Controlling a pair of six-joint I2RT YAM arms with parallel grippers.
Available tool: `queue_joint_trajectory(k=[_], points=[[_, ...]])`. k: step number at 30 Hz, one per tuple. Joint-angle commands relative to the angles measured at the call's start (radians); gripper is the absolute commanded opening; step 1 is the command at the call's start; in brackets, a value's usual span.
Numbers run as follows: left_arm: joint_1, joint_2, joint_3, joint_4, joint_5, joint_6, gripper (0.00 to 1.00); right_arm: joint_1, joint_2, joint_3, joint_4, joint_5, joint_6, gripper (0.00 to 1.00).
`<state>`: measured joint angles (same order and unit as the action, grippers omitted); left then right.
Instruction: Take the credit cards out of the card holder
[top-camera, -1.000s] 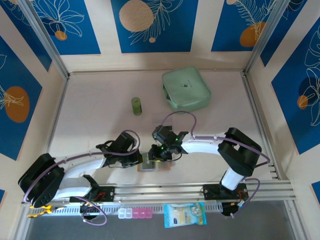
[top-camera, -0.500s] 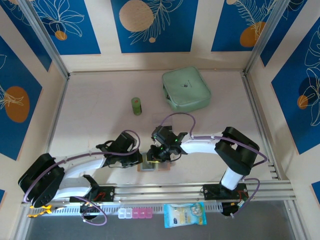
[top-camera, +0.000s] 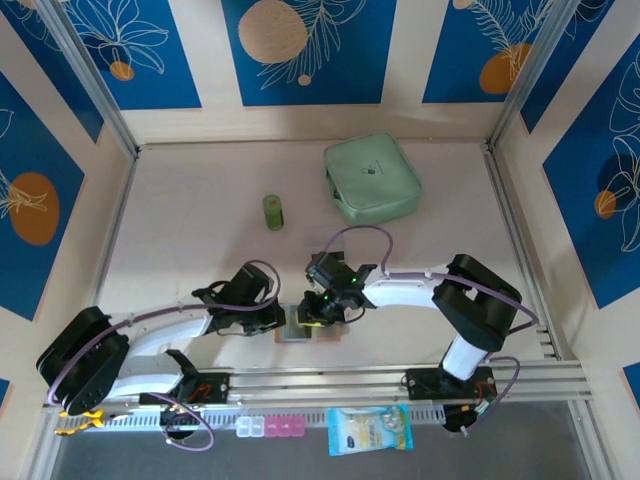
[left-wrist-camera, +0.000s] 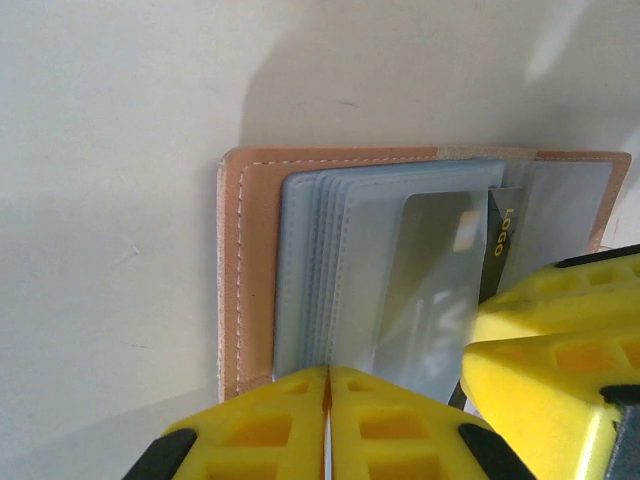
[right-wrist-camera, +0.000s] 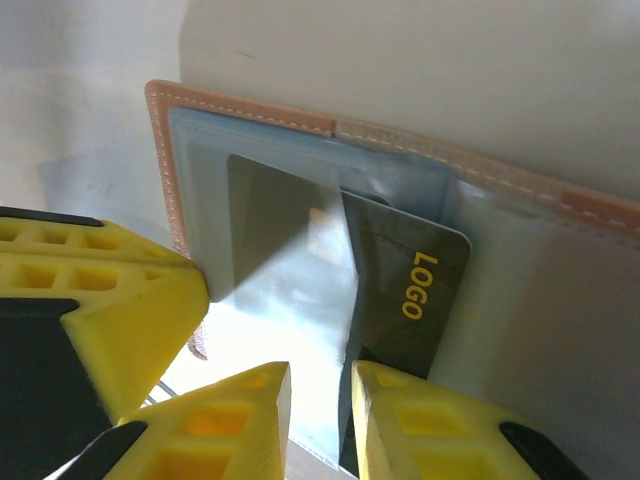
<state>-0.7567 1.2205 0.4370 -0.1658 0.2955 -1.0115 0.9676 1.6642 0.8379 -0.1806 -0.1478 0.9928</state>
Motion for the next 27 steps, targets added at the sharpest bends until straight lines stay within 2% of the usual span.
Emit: queue_joint_trajectory(k=[1, 11, 27], points=[[0.008, 0.004, 0.022, -0.036, 0.006, 0.015, 0.09, -0.003, -0.017, 0.026, -0.077, 0.021, -0.027, 0.25], [0.005, -0.026, 0.074, -0.057, 0.023, 0.019, 0.09, -0.012, -0.075, -0.009, -0.041, 0.015, -0.014, 0.25], [-0.033, 0.081, 0.085, 0.006, 0.063, 0.020, 0.05, -0.040, -0.104, -0.078, -0.038, 0.023, 0.007, 0.27]])
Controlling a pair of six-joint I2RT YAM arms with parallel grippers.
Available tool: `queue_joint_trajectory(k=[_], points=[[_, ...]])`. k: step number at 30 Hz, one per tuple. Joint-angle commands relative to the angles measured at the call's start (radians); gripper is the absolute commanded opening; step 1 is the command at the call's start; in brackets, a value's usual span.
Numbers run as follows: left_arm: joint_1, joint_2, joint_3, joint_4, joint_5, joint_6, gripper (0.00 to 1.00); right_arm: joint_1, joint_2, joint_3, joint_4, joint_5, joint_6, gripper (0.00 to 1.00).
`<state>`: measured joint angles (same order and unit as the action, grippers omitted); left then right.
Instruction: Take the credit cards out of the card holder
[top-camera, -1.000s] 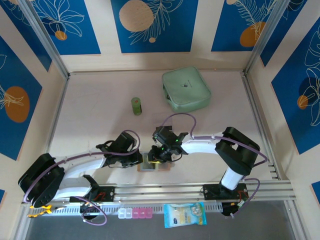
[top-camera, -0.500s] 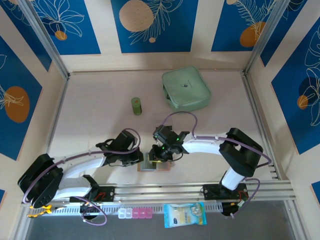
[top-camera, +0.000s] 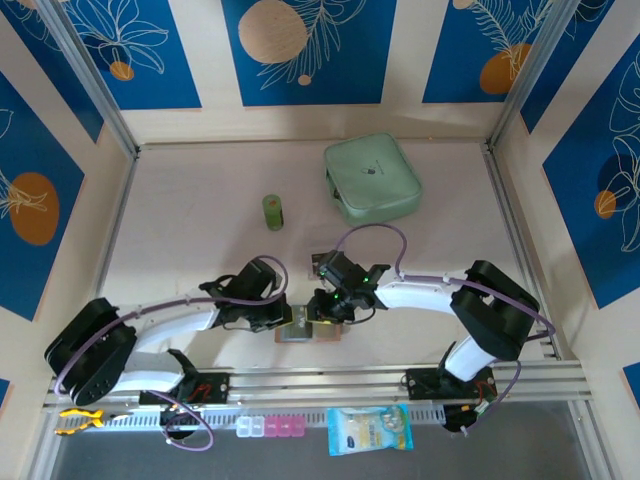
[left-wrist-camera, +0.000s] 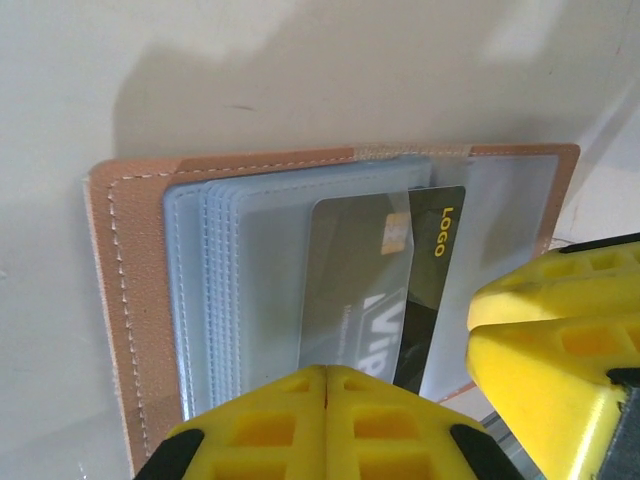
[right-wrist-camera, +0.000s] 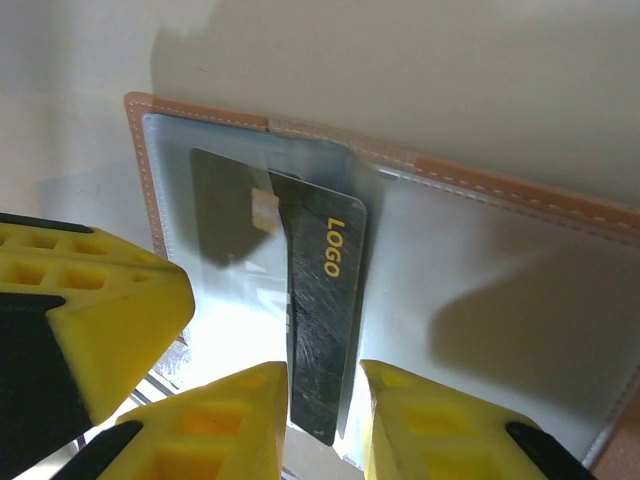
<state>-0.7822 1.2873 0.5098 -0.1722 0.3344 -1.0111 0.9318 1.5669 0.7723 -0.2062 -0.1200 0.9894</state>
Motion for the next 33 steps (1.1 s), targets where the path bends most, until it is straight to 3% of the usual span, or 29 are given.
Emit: queue_joint_trajectory(k=[1, 15, 33], points=[[-0.009, 0.016, 0.008, 0.012, 0.023, 0.020, 0.04, -0.004, -0.003, -0.016, -0.008, -0.007, 0.011, 0.27], [-0.008, 0.027, -0.019, -0.021, -0.005, 0.031, 0.03, -0.010, 0.044, -0.039, 0.070, -0.054, 0.031, 0.27], [-0.008, 0.025, -0.020, -0.015, -0.005, 0.026, 0.03, -0.036, 0.025, -0.126, 0.284, -0.153, 0.104, 0.18]])
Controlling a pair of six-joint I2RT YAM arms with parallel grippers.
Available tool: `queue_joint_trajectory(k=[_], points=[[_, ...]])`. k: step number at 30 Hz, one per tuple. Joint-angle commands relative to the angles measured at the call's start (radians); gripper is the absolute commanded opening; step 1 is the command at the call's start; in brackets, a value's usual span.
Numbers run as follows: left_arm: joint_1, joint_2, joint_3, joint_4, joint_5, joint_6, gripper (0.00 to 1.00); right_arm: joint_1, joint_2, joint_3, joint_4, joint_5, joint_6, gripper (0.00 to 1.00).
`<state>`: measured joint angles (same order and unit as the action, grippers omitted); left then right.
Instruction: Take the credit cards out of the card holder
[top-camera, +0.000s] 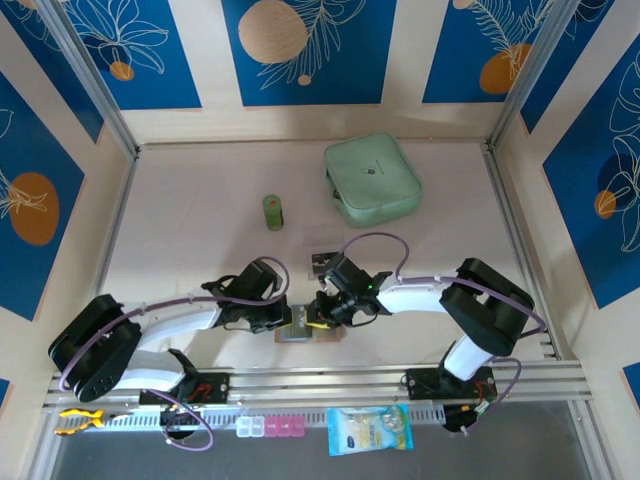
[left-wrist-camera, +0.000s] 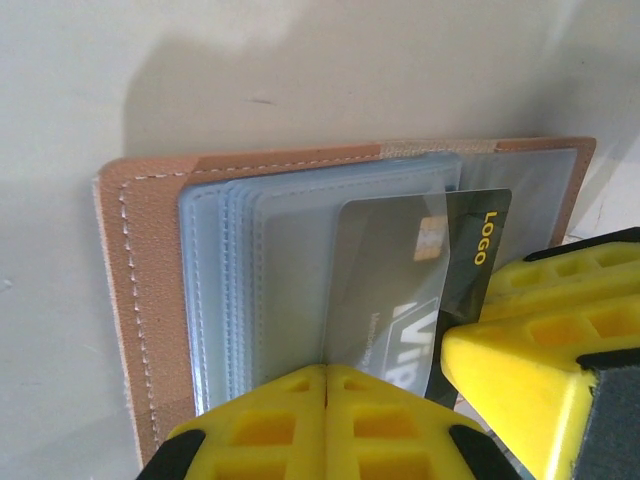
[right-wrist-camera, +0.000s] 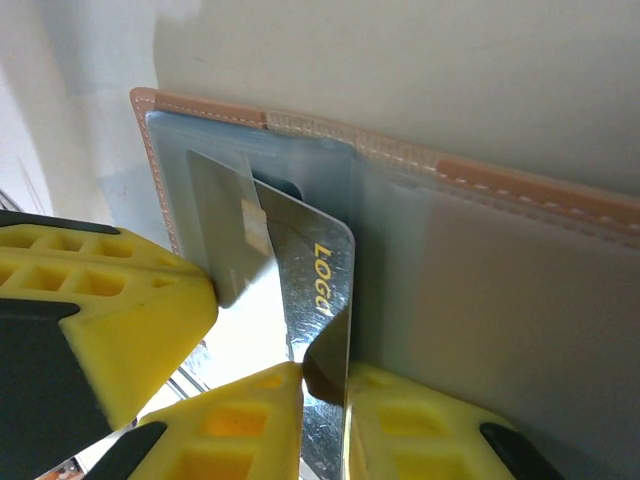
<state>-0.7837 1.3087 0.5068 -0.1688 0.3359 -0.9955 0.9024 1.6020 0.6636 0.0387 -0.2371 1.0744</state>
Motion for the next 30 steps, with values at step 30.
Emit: queue_joint_trajectory(k=[30], points=[[-0.006, -0.016, -0.022, 0.010, -0.003, -0.018, 0.06, -0.193, -0.312, 0.107, -0.525, 0.085, -0.429, 0.05]])
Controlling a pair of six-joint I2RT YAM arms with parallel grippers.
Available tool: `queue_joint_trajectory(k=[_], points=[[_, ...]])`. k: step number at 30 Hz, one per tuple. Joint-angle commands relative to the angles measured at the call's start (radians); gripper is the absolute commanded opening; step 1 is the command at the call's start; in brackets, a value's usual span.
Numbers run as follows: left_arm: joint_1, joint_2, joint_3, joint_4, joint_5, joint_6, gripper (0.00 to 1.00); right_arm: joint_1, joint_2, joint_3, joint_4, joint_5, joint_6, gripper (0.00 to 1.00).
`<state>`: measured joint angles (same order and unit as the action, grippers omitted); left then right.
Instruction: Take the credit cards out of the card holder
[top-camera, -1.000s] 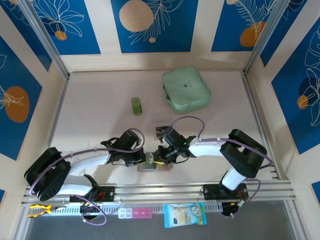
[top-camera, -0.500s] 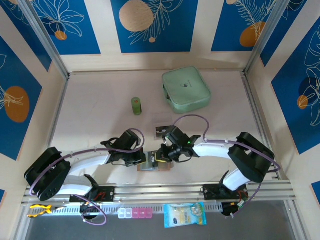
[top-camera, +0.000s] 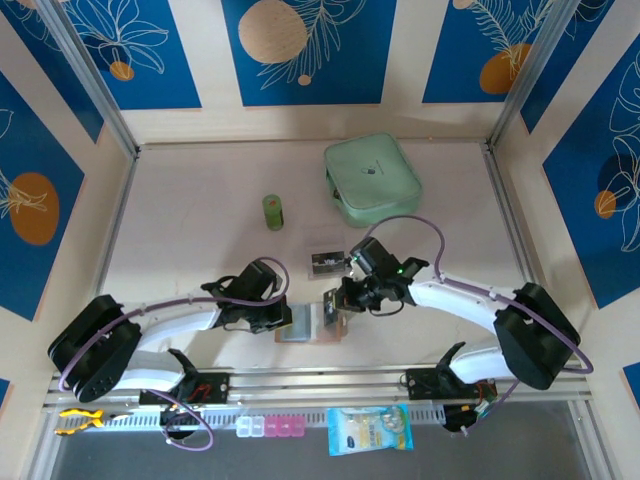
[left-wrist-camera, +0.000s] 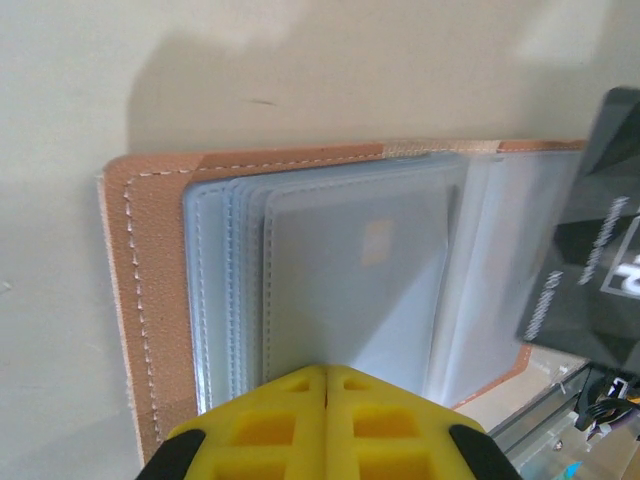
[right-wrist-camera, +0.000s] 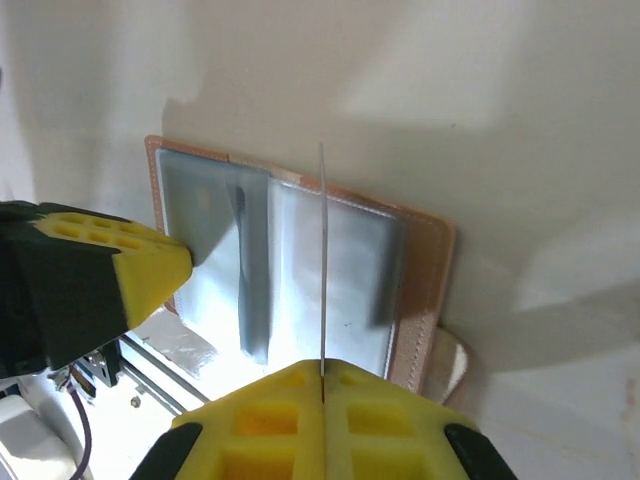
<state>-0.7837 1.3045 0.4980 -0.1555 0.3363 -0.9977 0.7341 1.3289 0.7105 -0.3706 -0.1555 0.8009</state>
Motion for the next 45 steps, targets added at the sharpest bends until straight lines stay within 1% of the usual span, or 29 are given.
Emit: queue_joint_trajectory(k=[1, 5, 7, 10, 12, 15, 18, 21, 24, 28, 33, 40, 45], points=[[-0.006, -0.014, -0.011, 0.000, -0.005, -0.017, 0.06, -0.038, -0.041, 0.082, -0.145, 0.007, -0.218, 0.05], [-0.006, -0.018, 0.006, -0.002, -0.007, -0.017, 0.09, -0.074, -0.020, 0.182, -0.260, 0.012, -0.484, 0.04], [-0.006, -0.018, 0.016, -0.005, -0.012, -0.017, 0.10, -0.076, 0.001, 0.234, -0.314, 0.004, -0.665, 0.04], [-0.007, -0.030, 0.021, -0.007, -0.015, -0.023, 0.12, -0.084, 0.041, 0.340, -0.412, 0.078, -0.869, 0.04], [-0.006, -0.043, 0.022, -0.019, -0.024, -0.025, 0.12, -0.083, 0.075, 0.412, -0.479, 0.101, -1.031, 0.01], [-0.005, -0.068, 0.017, -0.032, -0.035, -0.027, 0.12, -0.061, 0.128, 0.486, -0.538, 0.202, -1.246, 0.00], [-0.005, -0.089, 0.012, -0.049, -0.044, -0.028, 0.12, -0.060, 0.197, 0.560, -0.577, 0.265, -1.394, 0.00], [-0.004, -0.106, 0.007, -0.064, -0.048, -0.027, 0.12, -0.064, 0.274, 0.653, -0.623, 0.278, -1.507, 0.00], [-0.005, -0.129, -0.003, -0.074, -0.055, -0.034, 0.13, -0.082, 0.350, 0.738, -0.650, 0.277, -1.580, 0.00], [-0.003, -0.155, -0.018, -0.071, -0.060, -0.049, 0.13, -0.108, 0.455, 0.864, -0.701, 0.249, -1.624, 0.00], [0.000, -0.161, -0.025, -0.082, -0.067, -0.045, 0.13, -0.108, 0.546, 0.951, -0.717, 0.224, -1.671, 0.00], [0.007, -0.162, -0.036, -0.070, -0.062, -0.052, 0.13, -0.117, 0.639, 1.004, -0.747, 0.201, -1.697, 0.00], [0.010, -0.163, -0.039, -0.074, -0.059, -0.049, 0.13, -0.116, 0.661, 0.992, -0.778, 0.177, -1.688, 0.00]])
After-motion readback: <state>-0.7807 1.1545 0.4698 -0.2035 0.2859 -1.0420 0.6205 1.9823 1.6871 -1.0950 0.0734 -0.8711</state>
